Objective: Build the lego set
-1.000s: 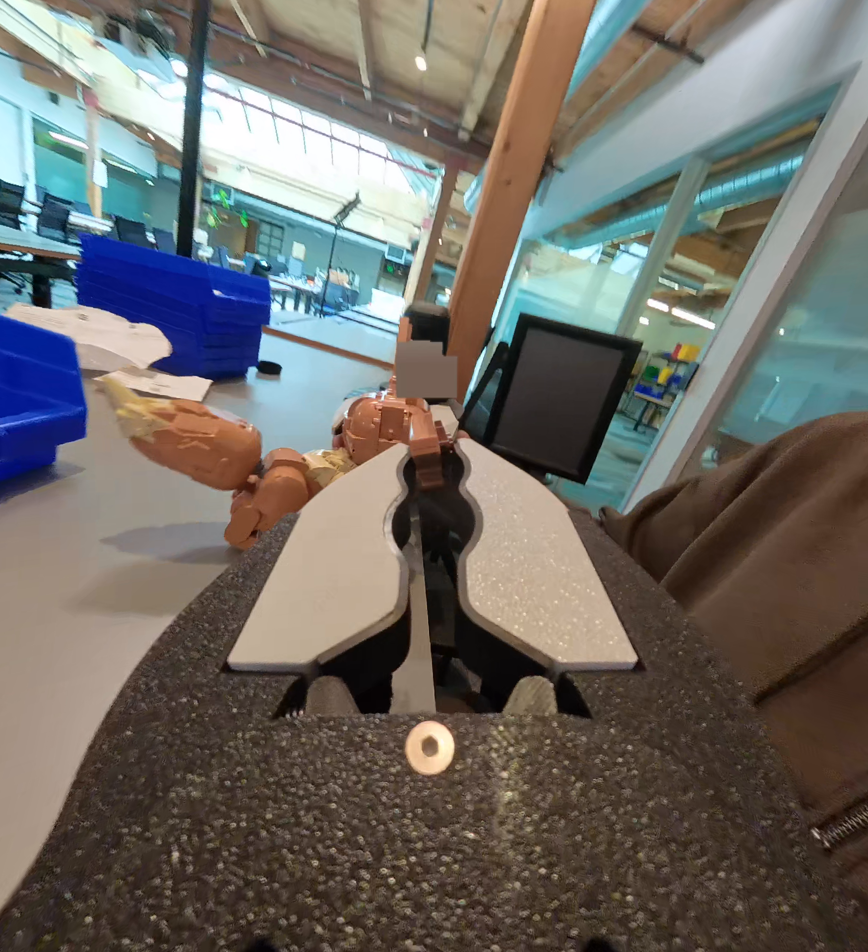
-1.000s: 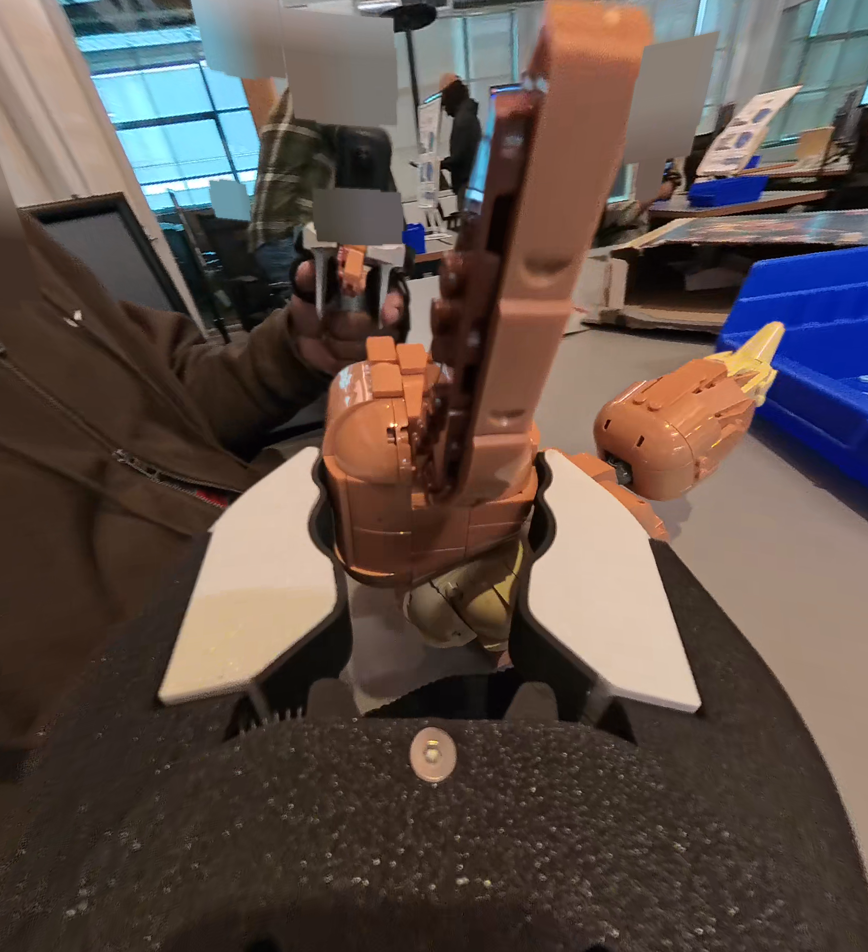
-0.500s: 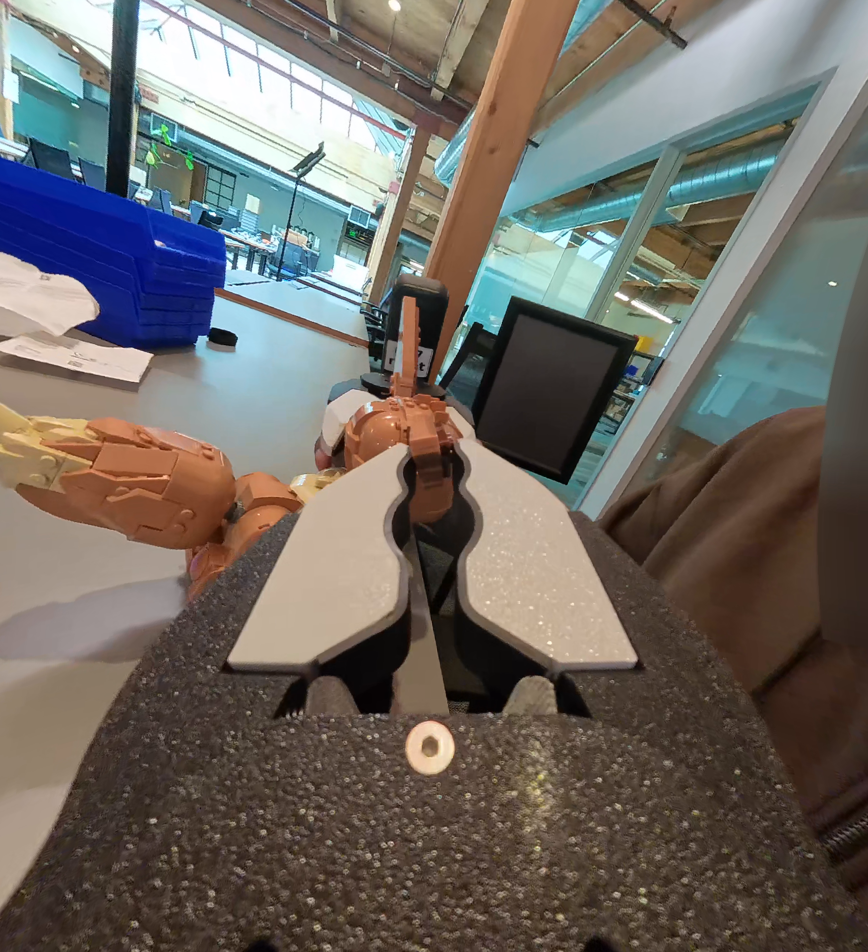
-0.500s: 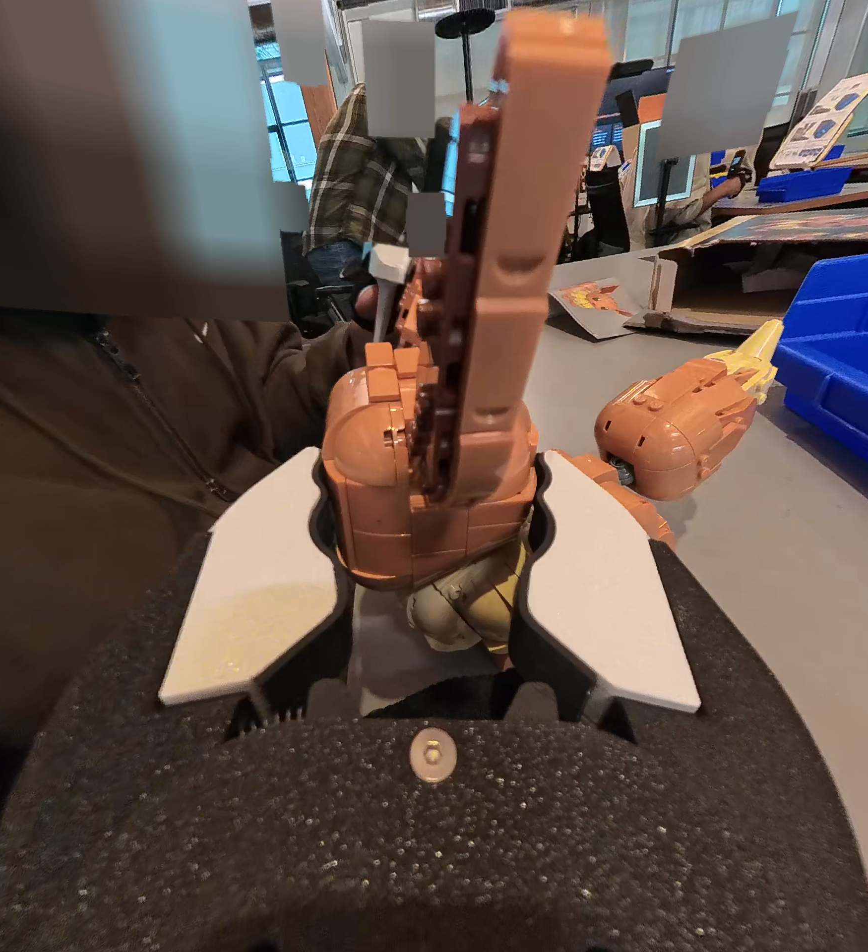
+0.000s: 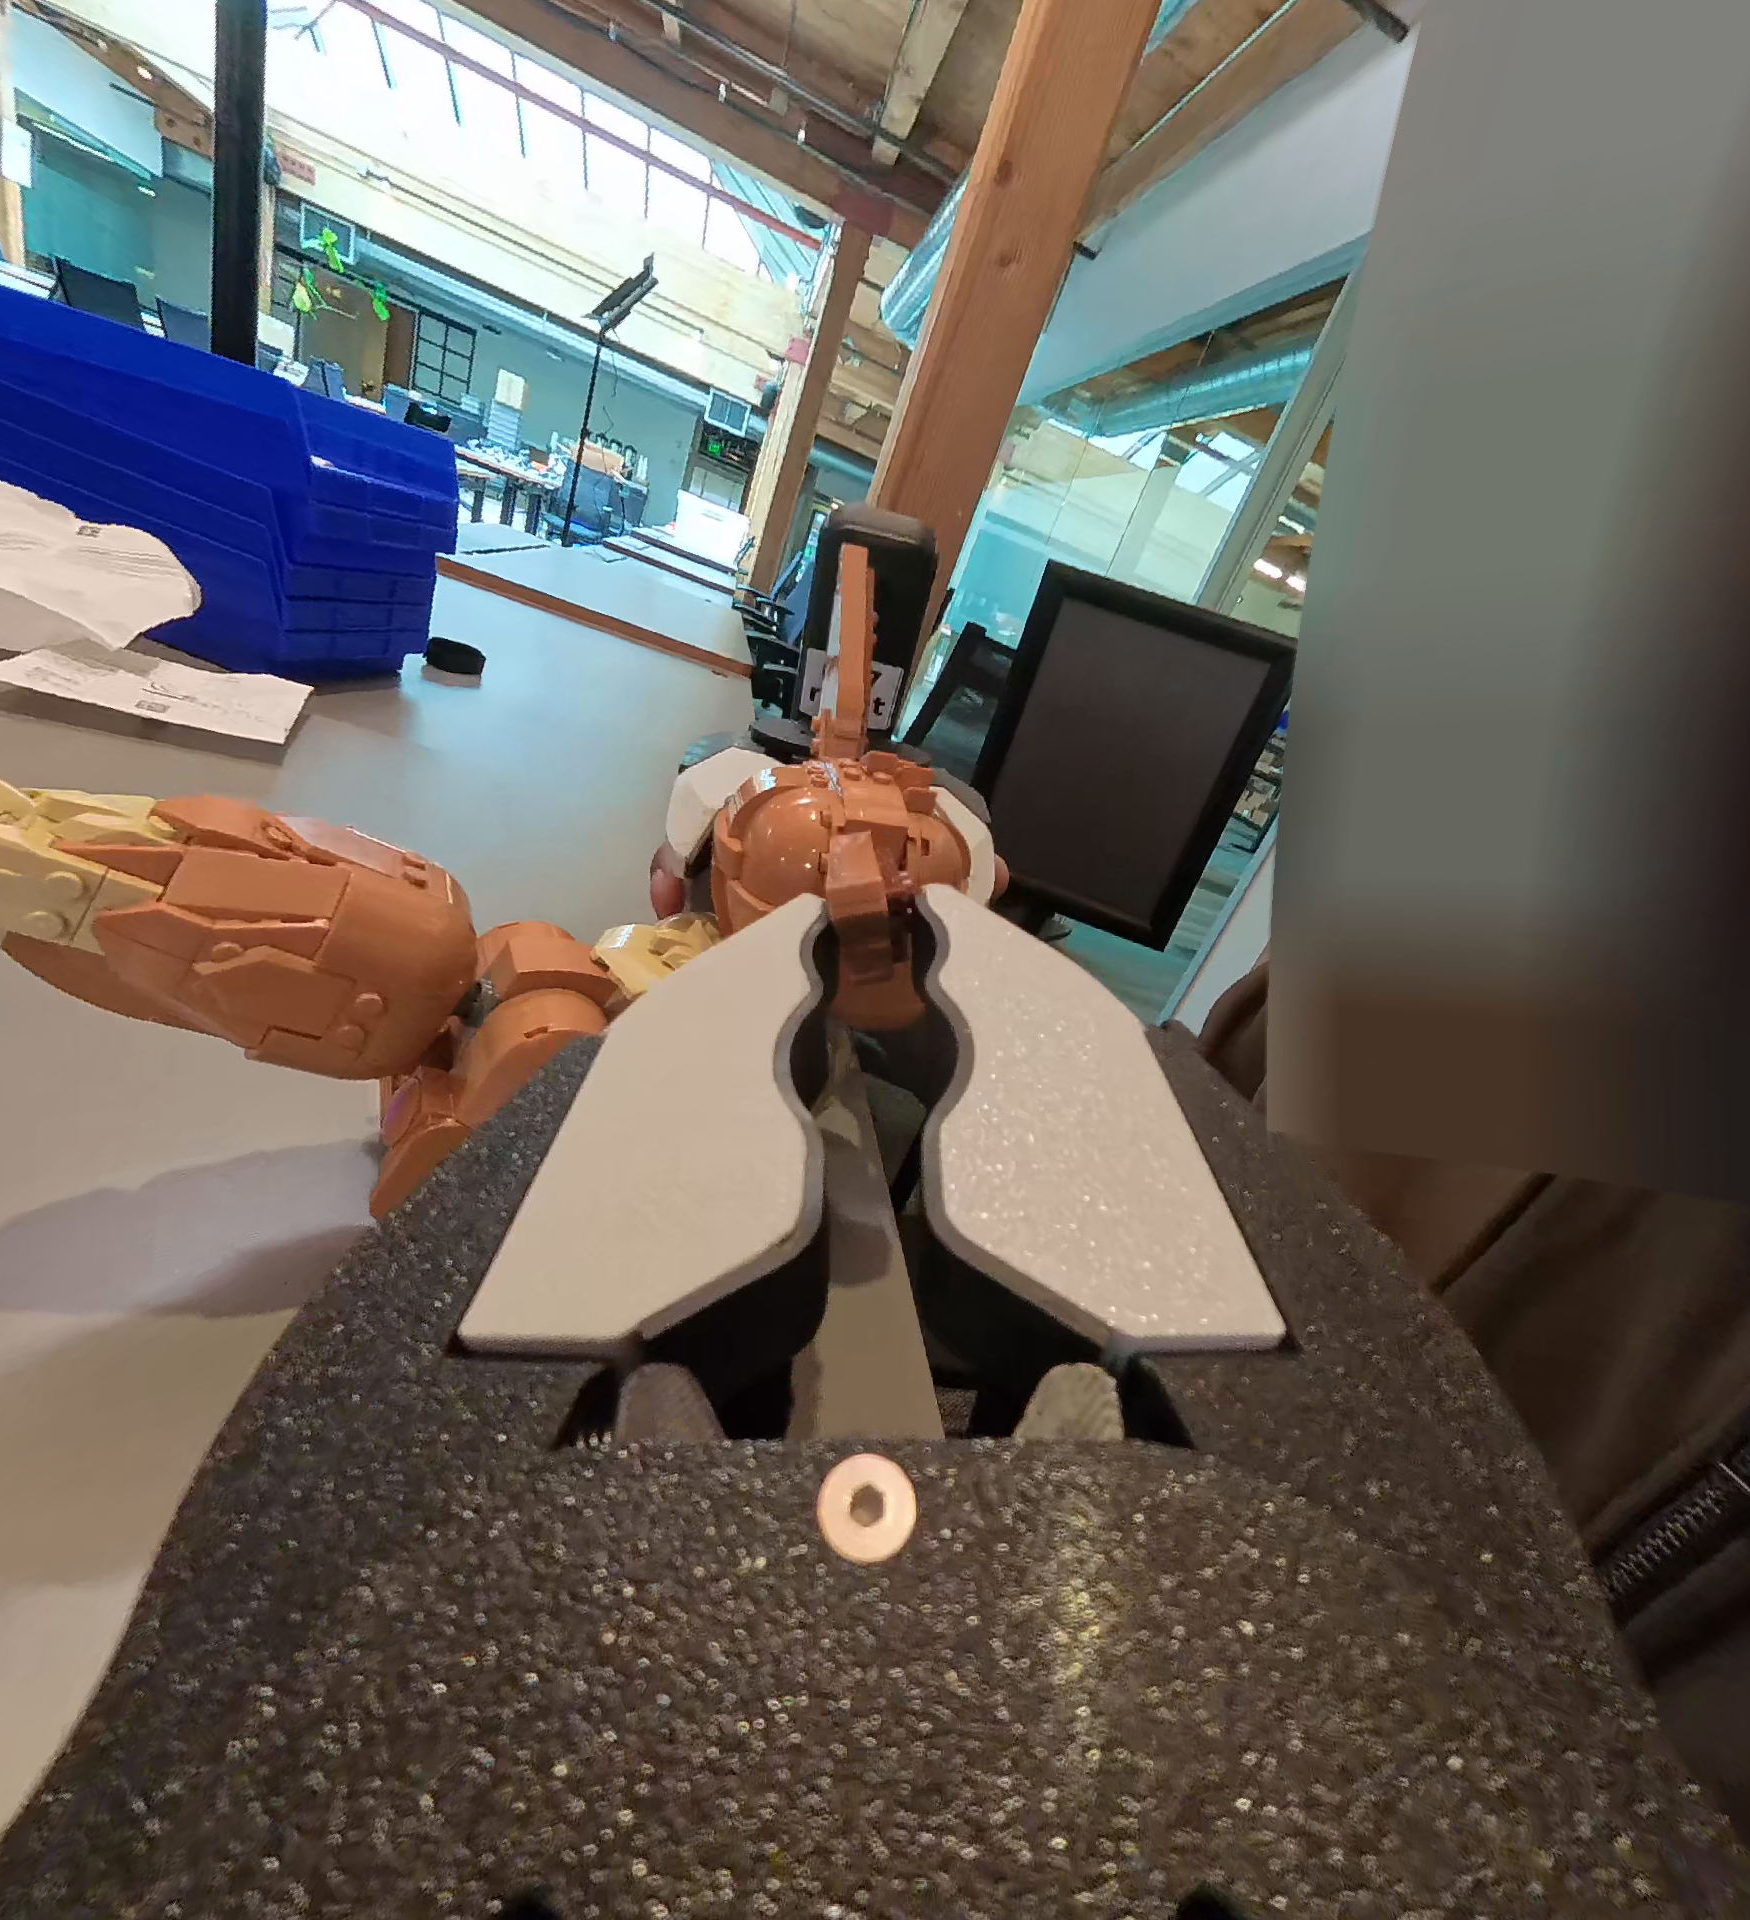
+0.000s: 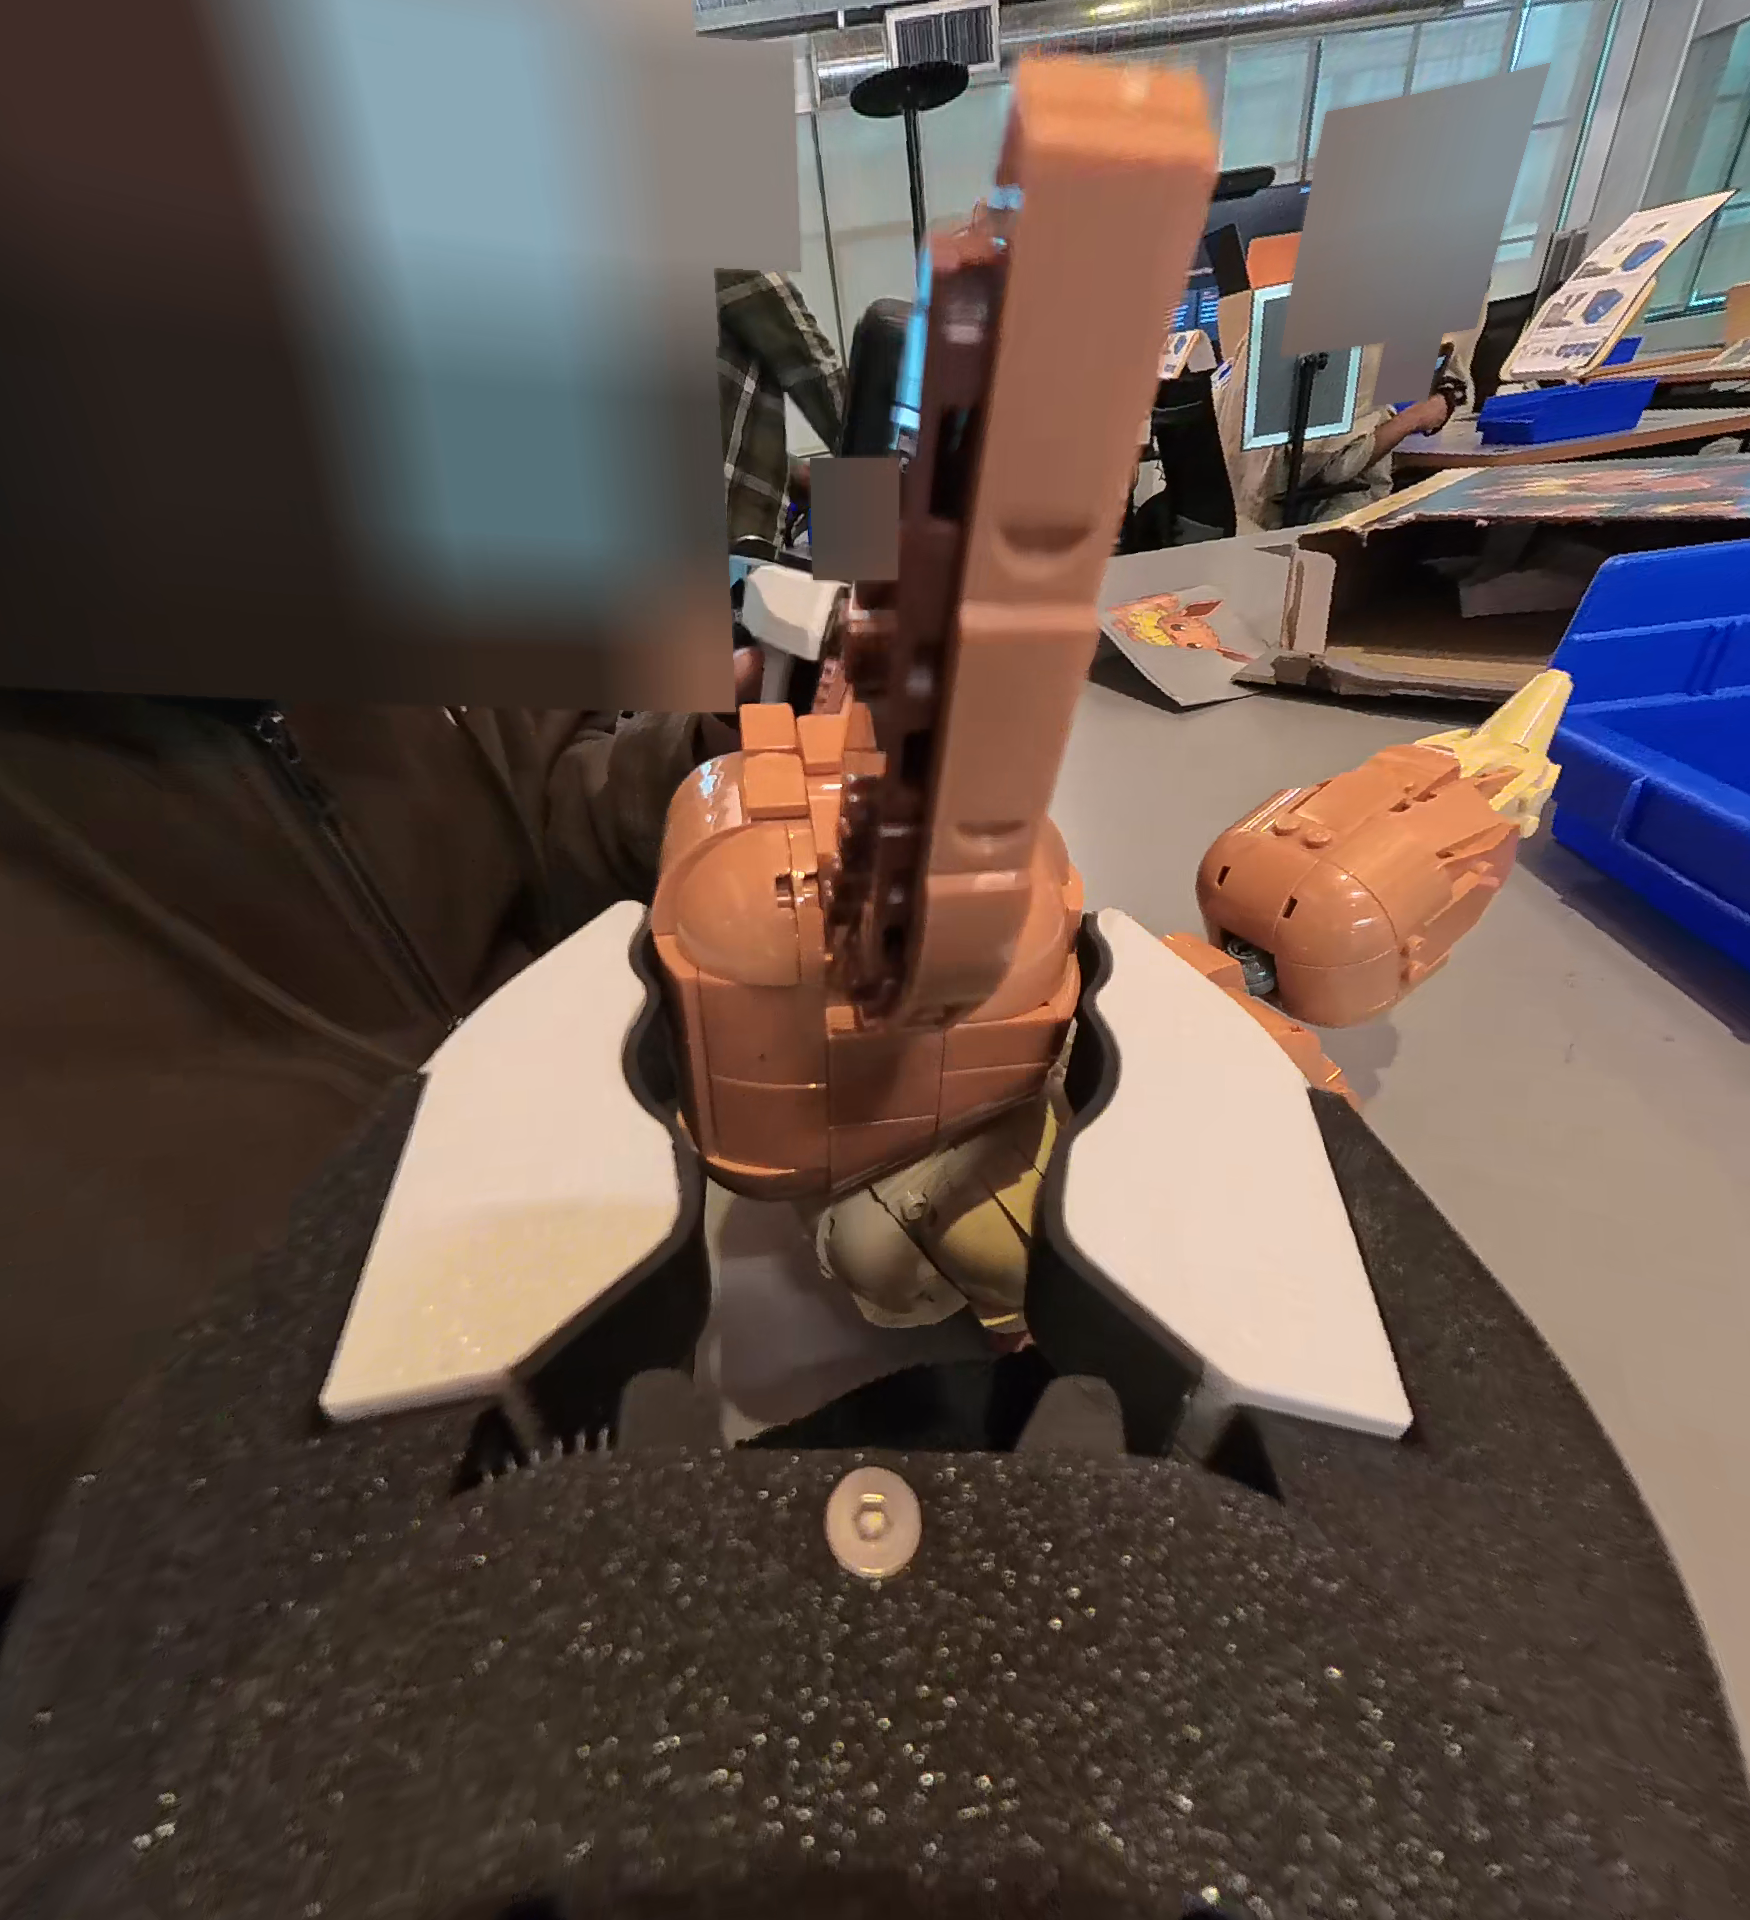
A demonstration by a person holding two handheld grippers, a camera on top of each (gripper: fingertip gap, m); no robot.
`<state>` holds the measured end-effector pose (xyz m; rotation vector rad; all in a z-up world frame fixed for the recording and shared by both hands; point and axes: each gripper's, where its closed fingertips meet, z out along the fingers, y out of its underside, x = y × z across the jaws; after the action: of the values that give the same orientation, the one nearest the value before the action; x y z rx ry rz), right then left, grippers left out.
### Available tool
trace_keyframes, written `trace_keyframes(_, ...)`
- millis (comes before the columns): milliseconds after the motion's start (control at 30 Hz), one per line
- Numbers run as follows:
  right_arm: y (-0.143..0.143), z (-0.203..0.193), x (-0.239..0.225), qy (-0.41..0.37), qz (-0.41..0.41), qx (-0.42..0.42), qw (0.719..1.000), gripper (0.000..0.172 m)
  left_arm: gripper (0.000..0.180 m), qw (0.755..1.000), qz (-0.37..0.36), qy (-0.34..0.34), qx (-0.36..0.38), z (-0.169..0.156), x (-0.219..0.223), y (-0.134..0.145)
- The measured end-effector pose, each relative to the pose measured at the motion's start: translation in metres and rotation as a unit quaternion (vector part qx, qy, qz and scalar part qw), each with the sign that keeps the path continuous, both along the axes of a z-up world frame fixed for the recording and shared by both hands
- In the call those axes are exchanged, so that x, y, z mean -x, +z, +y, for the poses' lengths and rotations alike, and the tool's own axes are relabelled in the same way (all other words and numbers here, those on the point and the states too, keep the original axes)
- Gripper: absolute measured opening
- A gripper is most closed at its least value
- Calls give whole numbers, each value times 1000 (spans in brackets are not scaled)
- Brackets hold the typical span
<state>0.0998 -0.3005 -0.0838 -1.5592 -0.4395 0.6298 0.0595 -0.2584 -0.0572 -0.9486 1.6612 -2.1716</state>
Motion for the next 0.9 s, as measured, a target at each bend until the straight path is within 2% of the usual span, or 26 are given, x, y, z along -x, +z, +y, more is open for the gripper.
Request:
trace_keyframes(433, 0, 2, 2, -9, -2, -2, 1000, 75, 13, 1000, -8, 18, -22, -3, 0, 2)
trace_keyframes(700, 0, 2, 2, -10, -2, -2, 1000, 75, 13, 999, -25, 32, 1, -6, -2, 8)
trace_keyframes(900, 0, 2, 2, -10, -1, -2, 1000, 75, 14, 998, -29, 46, -23, -11, -5, 1)
